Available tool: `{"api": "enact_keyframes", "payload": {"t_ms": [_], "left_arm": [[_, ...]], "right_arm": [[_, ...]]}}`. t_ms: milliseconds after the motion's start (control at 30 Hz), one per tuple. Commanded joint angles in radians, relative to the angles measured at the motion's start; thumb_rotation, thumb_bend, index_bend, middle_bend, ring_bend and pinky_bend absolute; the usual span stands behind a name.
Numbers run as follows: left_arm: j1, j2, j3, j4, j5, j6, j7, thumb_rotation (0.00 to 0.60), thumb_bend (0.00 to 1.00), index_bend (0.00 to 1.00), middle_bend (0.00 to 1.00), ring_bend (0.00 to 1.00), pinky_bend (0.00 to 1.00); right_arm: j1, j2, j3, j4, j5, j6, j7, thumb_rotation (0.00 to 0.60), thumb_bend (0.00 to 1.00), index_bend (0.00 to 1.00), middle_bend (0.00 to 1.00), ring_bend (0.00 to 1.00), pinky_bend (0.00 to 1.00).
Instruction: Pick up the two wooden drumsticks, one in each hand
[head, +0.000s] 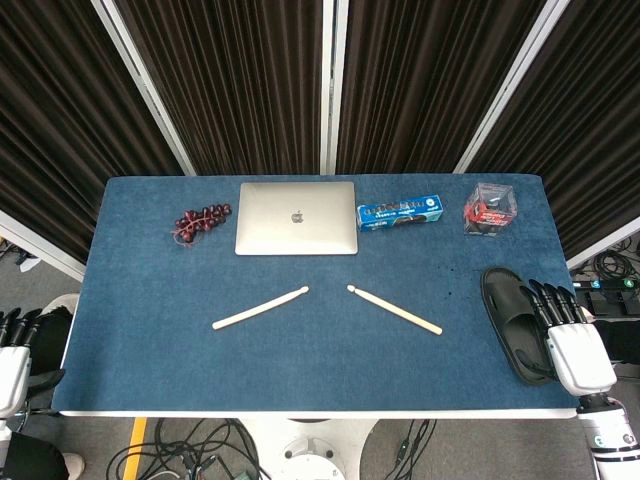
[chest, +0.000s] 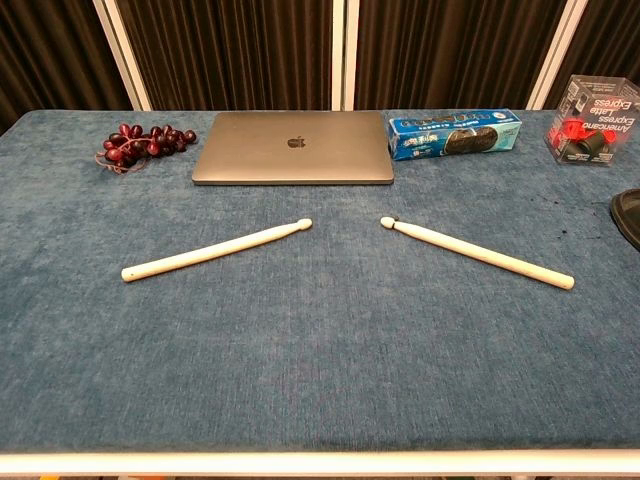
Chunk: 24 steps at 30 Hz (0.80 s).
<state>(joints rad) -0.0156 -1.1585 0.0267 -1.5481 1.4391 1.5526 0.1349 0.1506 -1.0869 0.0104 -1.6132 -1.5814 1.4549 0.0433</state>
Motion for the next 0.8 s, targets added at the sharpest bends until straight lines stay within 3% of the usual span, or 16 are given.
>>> {"api": "enact_keyframes", "payload": {"t_ms": [33,267,367,533,800], "left_arm": [[0.003,-0.001,-0.004,0.004,-0.004,-0.005,-0.008,0.6,0.14,0.18,0.12,0.04,0.02],[0.01,-0.017,-0.016,0.028,0.003,0.004,-0.028,0.6,0.14,0.18,0.12,0.04,0.02],[0.008,-0.029,-0.023,0.044,0.006,0.001,-0.046,0.6,0.14,0.18,0.12,0.04,0.03],[-0.003,-0.042,-0.026,0.069,0.014,-0.024,-0.08,0.6,0.14,0.18,0.12,0.04,0.04],[-0.004,-0.046,-0.027,0.09,0.016,-0.043,-0.113,0.6,0.14,0.19,0.12,0.04,0.04]], "right_arm": [[-0.002,-0.001,0.002,-0.001,-0.003,0.004,0.0,0.6,0.1,0.0,0.04,0.0,0.0],[0.0,-0.003,0.006,-0.011,-0.008,0.0,-0.015,0.6,0.1,0.0,0.06,0.0,0.0],[0.019,-0.021,0.014,-0.022,0.011,-0.038,-0.037,0.6,0.1,0.0,0.12,0.0,0.02],[0.1,-0.124,0.051,-0.032,0.099,-0.184,-0.139,0.6,0.1,0.08,0.29,0.06,0.17],[0.24,-0.335,0.094,0.05,0.292,-0.414,-0.38,0.6,0.1,0.19,0.37,0.14,0.26]]}}
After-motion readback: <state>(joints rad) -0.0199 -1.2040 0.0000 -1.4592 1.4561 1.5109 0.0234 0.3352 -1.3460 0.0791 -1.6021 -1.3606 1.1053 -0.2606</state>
